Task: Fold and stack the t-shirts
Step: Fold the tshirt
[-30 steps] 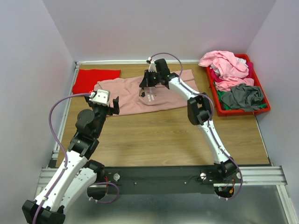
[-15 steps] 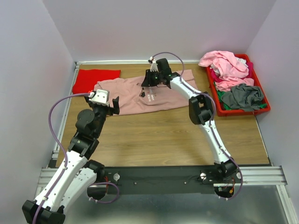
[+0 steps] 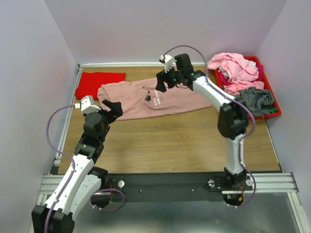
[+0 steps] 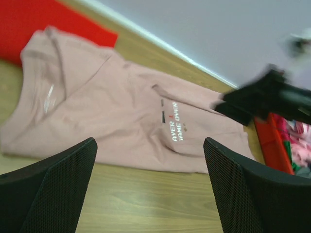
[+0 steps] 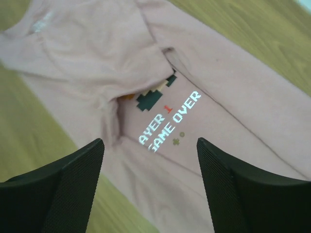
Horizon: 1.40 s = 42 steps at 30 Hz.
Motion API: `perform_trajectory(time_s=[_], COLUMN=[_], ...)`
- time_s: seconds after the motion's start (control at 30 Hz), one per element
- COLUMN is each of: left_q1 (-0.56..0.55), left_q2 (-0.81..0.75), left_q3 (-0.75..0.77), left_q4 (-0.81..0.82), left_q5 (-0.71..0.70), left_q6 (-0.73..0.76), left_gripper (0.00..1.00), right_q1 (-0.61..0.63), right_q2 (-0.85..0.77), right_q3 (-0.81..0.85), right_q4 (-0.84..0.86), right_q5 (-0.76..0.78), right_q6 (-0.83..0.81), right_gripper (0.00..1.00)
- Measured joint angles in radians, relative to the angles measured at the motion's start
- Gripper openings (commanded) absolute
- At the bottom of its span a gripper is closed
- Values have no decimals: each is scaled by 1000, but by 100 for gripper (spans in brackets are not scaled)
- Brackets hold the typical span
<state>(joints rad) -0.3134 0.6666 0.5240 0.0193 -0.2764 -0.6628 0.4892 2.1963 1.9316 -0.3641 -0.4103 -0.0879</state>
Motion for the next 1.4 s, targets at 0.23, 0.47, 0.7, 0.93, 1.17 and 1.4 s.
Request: perform_trajectory(time_s=[0.23, 0.47, 0.7, 0.93, 1.17, 1.4], left_q1=[290, 476, 500, 502, 502, 502], left_q2=[236, 450, 631, 690, 729, 772], left_q3=[-86, -84, -18, 16, 26, 56], left_q4=[-24, 41, 88, 109, 73, 47], left_q5=[84, 140, 165, 200, 230, 235], left_q6=[-312, -405, -401, -392, -389, -390], left_gripper=[85, 76, 67, 63, 62, 59], right_q1=[-2, -23, -60, -79, -92, -101], right_q2=[-455, -554, -550, -541, -539, -536], right_q3=[-492, -701, -706, -706, -707, -710], right_q4=[-5, -40, -46, -47, -46, -46], right_q5=[-105, -123, -122, -123, -123, -124], right_q6=[-393, -542, -542, -542, -541, -540], right_gripper=[91, 85, 82, 82, 81, 81])
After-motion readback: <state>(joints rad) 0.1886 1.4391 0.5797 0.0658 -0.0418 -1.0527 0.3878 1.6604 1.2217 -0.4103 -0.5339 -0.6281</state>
